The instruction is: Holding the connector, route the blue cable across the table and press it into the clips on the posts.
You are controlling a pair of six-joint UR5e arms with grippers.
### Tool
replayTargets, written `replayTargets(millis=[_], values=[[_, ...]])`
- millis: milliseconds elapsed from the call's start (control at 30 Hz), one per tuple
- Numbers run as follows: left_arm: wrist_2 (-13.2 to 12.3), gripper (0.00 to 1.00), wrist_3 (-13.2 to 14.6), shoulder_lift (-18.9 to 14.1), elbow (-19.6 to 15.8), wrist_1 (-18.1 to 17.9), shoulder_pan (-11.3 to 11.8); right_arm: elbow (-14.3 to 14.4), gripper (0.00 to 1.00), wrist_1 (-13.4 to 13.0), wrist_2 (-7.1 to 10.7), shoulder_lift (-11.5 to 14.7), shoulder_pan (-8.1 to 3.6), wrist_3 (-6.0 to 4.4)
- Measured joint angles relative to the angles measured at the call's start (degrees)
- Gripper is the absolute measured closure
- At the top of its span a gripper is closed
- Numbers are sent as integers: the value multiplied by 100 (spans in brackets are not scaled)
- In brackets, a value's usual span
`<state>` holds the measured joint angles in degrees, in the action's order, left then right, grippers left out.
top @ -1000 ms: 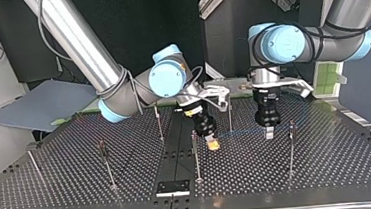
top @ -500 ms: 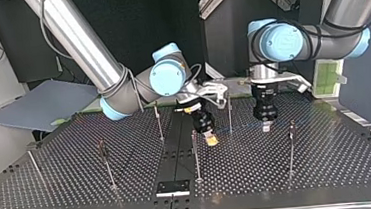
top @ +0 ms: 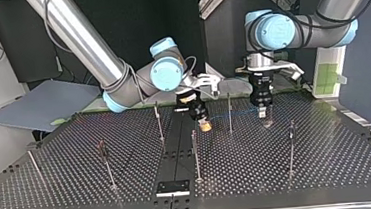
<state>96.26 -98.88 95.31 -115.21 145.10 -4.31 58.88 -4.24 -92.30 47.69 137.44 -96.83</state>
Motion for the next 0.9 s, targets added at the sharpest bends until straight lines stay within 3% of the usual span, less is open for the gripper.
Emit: replayTargets(millis=[367,600,900], values=[[-53,100,86,555,-537,-423,-101,533,100,-2,-7,0,-1,97],[-134,100,66,917,-585,-586,-182,855,100,-14,-16,0,-1,157],[-193,100,-156,1192,-586,-862,-209,1006,100,-24,-22,-1,-15,167]])
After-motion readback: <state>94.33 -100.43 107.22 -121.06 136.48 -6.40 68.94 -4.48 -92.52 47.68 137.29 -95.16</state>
